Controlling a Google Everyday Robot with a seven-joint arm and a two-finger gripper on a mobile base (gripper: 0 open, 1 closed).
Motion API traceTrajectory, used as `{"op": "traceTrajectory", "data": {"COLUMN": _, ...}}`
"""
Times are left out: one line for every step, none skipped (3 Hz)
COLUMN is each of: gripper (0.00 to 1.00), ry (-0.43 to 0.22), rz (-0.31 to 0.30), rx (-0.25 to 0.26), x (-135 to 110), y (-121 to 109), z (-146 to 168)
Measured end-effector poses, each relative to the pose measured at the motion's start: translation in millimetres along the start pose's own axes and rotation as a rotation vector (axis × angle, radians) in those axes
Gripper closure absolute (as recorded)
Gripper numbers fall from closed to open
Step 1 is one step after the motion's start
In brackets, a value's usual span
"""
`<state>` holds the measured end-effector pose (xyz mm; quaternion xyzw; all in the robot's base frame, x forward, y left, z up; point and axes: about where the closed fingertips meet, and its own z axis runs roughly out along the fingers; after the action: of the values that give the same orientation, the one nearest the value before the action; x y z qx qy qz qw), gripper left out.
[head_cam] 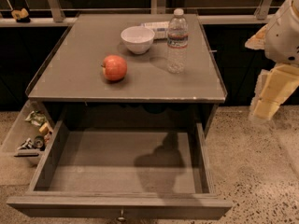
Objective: Place apple into top drawer
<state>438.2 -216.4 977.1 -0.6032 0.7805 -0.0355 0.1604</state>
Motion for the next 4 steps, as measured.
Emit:
{"op": "traceTrajectory", "data": {"gripper": 0.0, "ry": -0.005, "rz": -0.006, "rx": 0.003, "x": -3, "y": 0, "z": -1}}
{"op": "traceTrajectory", "data": {"gripper": 0.0, "ry": -0.037, "rz": -0.074, "rx": -0.003, "x": -26, "y": -7, "z": 6}}
{"op": "traceTrajectory", "data": {"gripper": 0.0, "ry": -0.068, "rz": -0.138, "rx": -0.031, "x": -54, "y": -29, "z": 16}}
{"op": "traceTrajectory", "data": {"gripper": 0.0, "ry": -0.106, "rz": -0.198, "rx": -0.052, "x": -87, "y": -58, "z": 25}}
